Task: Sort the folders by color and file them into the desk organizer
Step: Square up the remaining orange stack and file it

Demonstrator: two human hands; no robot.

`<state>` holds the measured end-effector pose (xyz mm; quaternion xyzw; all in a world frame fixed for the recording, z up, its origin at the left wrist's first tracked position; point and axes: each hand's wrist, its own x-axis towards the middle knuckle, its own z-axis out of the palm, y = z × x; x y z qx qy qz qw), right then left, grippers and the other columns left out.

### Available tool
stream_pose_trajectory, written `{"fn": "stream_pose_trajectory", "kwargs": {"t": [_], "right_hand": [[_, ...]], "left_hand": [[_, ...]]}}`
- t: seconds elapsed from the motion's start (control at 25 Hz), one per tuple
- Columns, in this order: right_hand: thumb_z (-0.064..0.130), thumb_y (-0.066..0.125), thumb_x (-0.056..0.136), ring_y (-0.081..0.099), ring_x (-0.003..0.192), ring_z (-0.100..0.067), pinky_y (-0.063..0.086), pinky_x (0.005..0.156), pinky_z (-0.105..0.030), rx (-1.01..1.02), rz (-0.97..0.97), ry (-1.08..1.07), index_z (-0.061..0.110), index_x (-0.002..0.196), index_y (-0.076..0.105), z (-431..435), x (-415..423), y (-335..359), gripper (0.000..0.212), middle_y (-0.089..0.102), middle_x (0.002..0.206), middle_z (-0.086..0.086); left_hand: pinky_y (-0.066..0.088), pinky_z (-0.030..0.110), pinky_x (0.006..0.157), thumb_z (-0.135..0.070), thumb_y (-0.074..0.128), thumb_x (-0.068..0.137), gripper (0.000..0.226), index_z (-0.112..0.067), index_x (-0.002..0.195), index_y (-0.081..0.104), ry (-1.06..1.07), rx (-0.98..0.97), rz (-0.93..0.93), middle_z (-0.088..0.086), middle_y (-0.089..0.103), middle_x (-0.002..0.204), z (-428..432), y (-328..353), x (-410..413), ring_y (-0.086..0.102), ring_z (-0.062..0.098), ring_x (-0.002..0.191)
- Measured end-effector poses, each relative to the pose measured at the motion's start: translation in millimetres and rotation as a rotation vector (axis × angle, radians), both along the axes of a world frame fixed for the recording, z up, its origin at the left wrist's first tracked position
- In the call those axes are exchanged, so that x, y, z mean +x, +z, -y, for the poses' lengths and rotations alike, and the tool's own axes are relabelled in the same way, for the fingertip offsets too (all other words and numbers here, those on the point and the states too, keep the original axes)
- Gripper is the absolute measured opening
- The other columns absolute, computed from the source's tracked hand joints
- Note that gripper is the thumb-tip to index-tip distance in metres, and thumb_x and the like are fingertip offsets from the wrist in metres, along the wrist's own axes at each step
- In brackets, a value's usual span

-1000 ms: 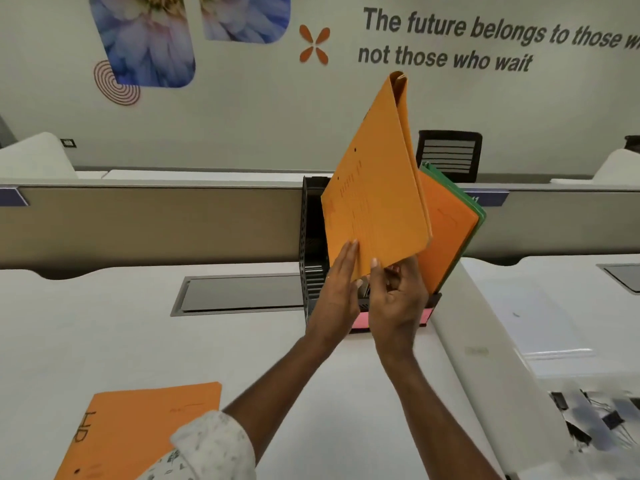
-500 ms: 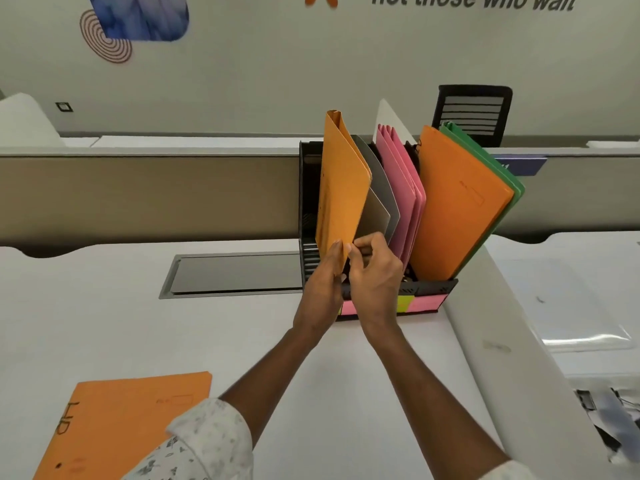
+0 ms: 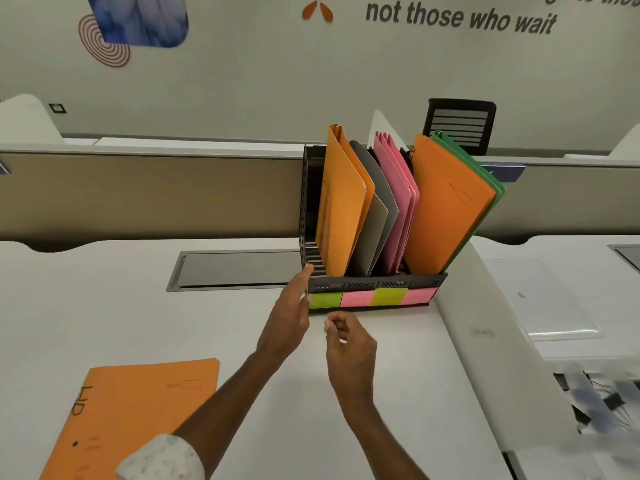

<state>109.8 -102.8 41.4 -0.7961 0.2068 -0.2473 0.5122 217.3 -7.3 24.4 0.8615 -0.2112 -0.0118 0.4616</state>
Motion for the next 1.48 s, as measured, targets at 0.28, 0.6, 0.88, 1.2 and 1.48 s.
{"fn": "stream_pose_trajectory", "kwargs": {"t": [0.28, 0.6, 0.88, 1.2, 1.48], "right_hand": [[0.020, 0.071, 0.091, 0.072, 0.087, -0.008, 0.058, 0.080, -0.019, 0.177, -0.427, 0.347, 0.021, 0.106, 0.067, -95.1, -87.7, -55.1, 0.016, 0.071, 0.103, 0.004], [0.032, 0.072, 0.091, 0.068, 0.097, -0.006, 0.047, 0.076, -0.010, 0.168, -0.690, 0.504, 0.021, 0.120, 0.063, -158.6, -123.8, -66.8, 0.032, 0.066, 0.114, 0.003], [0.033, 0.071, 0.093, 0.059, 0.113, -0.017, 0.049, 0.096, -0.030, 0.168, -0.682, 0.381, 0.016, 0.134, 0.055, -208.1, -121.9, -62.3, 0.047, 0.060, 0.128, -0.003], [0.033, 0.067, 0.096, 0.059, 0.101, -0.021, 0.048, 0.084, -0.033, 0.364, -0.636, 0.255, 0.015, 0.118, 0.058, -228.3, -121.9, -67.8, 0.030, 0.063, 0.116, -0.007], [0.034, 0.061, 0.100, 0.072, 0.108, -0.018, 0.055, 0.084, -0.029, 0.635, -0.490, 0.320, 0.024, 0.124, 0.070, -187.4, -131.7, -39.7, 0.027, 0.077, 0.117, 0.002]], "left_hand": [[0.031, 0.044, 0.122, -0.008, 0.051, 0.104, 0.056, -0.026, 0.154, 0.036, 0.186, 0.002, -0.087, -0.011, 0.032, 0.161, -175.3, -50.9, -116.0, 0.025, 0.010, 0.152], [0.033, 0.051, 0.118, -0.023, 0.066, 0.097, 0.066, -0.014, 0.155, 0.038, 0.558, 0.178, -0.401, 0.013, 0.039, 0.160, -344.5, -64.8, -186.0, 0.034, 0.032, 0.149], [0.047, 0.052, 0.109, -0.038, 0.074, 0.090, 0.066, -0.020, 0.149, 0.049, 0.624, -0.079, -0.694, 0.004, 0.062, 0.141, -411.7, -58.1, -205.9, 0.061, 0.028, 0.126], [0.061, 0.041, 0.085, -0.055, 0.073, 0.083, 0.065, -0.056, 0.138, 0.039, 0.265, -0.217, -0.628, -0.018, 0.066, 0.125, -401.2, -10.0, -206.0, 0.069, 0.014, 0.110], [0.063, 0.048, 0.084, -0.046, 0.071, 0.087, 0.066, -0.057, 0.145, 0.040, -0.017, -0.425, -0.664, -0.012, 0.066, 0.136, -404.7, 16.3, -183.1, 0.071, 0.024, 0.115]]}}
